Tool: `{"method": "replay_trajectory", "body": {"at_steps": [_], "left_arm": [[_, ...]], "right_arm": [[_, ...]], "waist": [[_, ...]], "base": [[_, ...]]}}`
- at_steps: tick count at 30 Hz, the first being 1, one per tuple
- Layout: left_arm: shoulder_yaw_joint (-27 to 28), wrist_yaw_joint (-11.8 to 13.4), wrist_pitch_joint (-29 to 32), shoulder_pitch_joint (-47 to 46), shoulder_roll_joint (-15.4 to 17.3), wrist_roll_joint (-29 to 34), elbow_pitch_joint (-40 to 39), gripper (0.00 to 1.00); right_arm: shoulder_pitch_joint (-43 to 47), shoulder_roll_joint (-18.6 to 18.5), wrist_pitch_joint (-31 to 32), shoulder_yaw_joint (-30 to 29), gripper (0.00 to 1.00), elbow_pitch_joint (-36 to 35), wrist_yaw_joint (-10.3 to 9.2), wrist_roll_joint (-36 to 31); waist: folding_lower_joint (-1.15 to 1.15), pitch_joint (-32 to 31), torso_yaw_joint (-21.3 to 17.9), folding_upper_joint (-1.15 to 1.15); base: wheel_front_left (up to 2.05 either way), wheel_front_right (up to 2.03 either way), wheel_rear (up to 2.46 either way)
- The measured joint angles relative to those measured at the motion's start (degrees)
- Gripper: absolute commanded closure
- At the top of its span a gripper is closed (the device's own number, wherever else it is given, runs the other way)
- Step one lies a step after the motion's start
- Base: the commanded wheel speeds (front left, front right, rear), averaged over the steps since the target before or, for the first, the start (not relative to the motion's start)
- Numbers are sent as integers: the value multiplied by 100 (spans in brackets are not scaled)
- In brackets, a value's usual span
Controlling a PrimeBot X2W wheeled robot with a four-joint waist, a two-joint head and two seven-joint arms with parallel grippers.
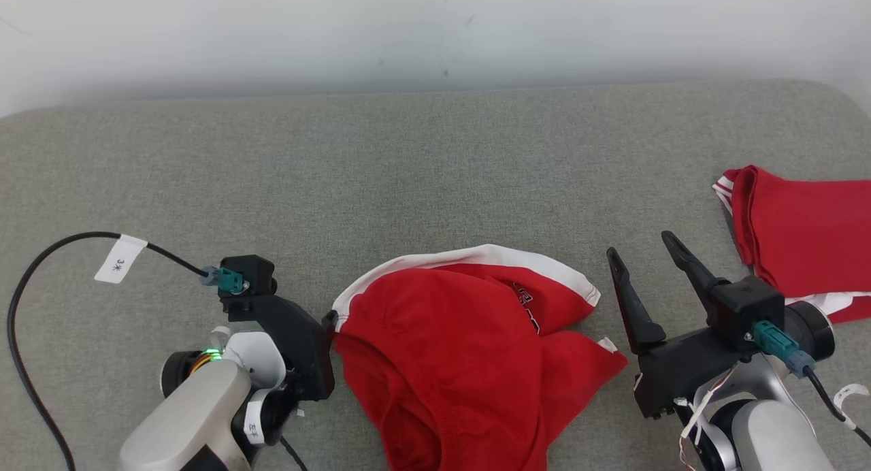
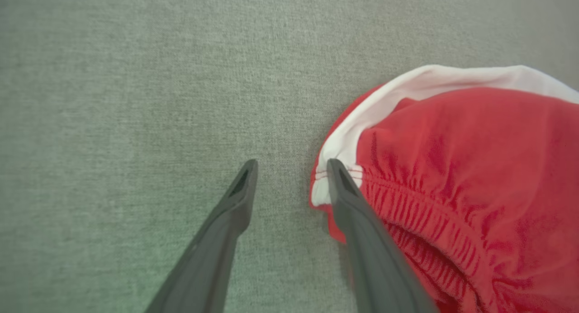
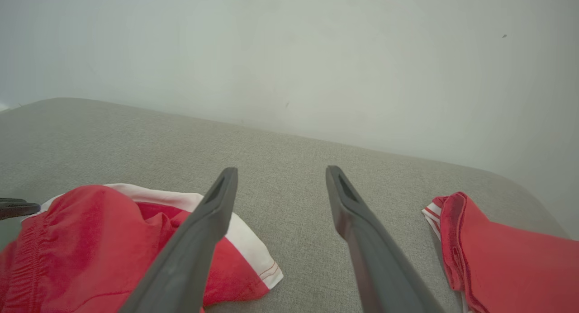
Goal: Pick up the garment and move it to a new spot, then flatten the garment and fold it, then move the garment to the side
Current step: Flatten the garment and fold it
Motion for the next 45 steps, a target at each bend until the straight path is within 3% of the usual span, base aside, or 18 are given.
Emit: {"method": "replay_trajectory", "body": {"at_steps": [3,8,10,12,13,15,17,18,19,30,40,41,43,45], "left_arm": [[90,-94,141,6,-116,-241,-14,34],[189,-175,219,28,-179,-445,-129,20],[212,-158,176,28,-130,-433,-201,22],[204,-136,200,29,-91,-430,-256,38],[182,-116,224,34,-83,-421,-282,52],[121,-90,276,49,-64,-393,-324,59],[101,-67,287,78,-62,-390,-347,73],[96,-64,287,99,-65,-389,-357,91],[83,-49,286,115,-66,-382,-359,100],[24,32,145,82,-109,-219,-497,100],[-53,-75,25,-122,-363,-156,-390,100],[-57,-77,24,-135,-377,-154,-375,100],[-63,-103,16,-182,-407,-153,-347,100],[-59,-119,-8,-210,-422,-153,-323,100]], "right_arm": [[-13,-74,124,57,0,-31,0,103],[-12,-136,174,57,0,-69,0,144],[-10,-137,175,56,0,-80,0,153],[-5,-140,175,55,0,-80,0,157],[-3,-140,175,56,0,-80,0,158],[-2,-138,176,64,0,-79,0,158],[-3,-145,233,94,0,-54,0,164],[-5,-151,282,121,0,-33,0,181],[-9,-153,366,137,0,0,0,203],[-449,-354,1829,133,0,466,0,447],[-711,-356,2861,53,0,900,0,609],[-714,-363,2892,38,1,913,0,611],[-711,-361,2999,18,20,968,0,615],[-708,-353,3005,9,17,983,0,623]], "waist": [[0,44,-14,0],[0,80,-12,0],[0,90,-7,0],[0,99,5,0],[0,101,13,0],[0,104,25,0],[0,110,32,0],[0,115,33,0],[0,119,32,0],[-1,252,109,0],[-1,469,358,0],[-1,487,367,0],[-1,518,379,0],[0,541,380,0]], "base": [[0,0,0],[0,0,0],[0,0,0],[0,0,0],[0,0,0],[0,0,0],[0,0,0],[0,0,0],[0,0,0],[0,0,0],[0,0,0],[0,0,0],[0,0,0],[0,0,0]]}}
